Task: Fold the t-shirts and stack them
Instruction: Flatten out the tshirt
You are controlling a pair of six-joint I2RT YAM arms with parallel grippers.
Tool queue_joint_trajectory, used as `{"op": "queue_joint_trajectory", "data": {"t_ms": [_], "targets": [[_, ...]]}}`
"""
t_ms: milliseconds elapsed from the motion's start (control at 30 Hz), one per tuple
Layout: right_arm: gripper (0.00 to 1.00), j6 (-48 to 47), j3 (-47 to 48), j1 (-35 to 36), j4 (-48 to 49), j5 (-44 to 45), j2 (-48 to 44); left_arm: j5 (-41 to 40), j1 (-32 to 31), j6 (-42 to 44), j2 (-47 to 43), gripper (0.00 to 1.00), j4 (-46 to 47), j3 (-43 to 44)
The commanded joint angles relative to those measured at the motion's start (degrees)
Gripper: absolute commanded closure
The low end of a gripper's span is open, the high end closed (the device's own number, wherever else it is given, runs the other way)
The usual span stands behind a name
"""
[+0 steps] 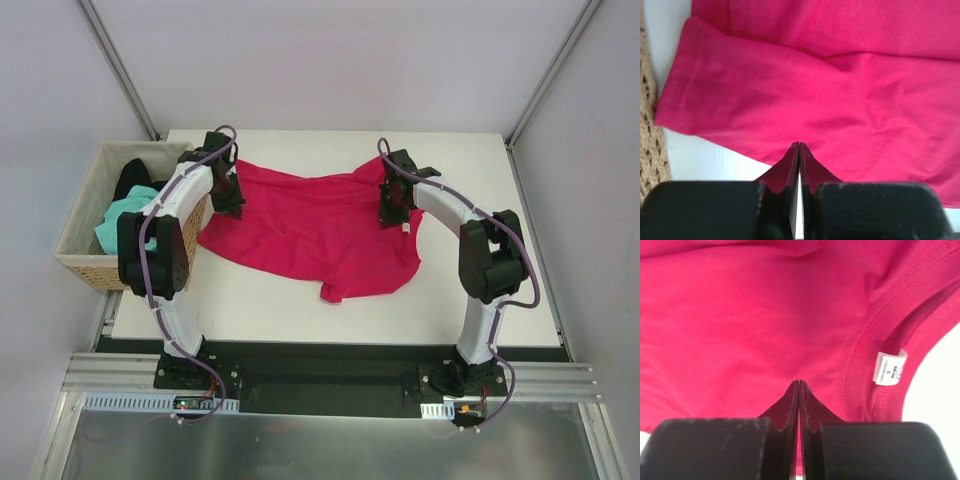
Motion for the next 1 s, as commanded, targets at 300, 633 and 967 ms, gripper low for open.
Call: {"op": "queue_joint_trajectory", "data": {"t_ms": [300,633,967], "targets": [[0.99,2.6,2.3,0.3,1.7,-5.6,2.7,2.4,-0.5,1.6,6.0,1.00,-0.6,5.7],[0.99,3.6,6.1,0.2,1.5,-7.8,6.1,3.5,-0.5,2.8,12.1,1.00,-3.5,12.1],[0.99,4.2,10.1,-0.3,0.2,-9.5,9.3,4.5,-0.4,3.1,18.1,1.00,-6.4,20.9]]}}
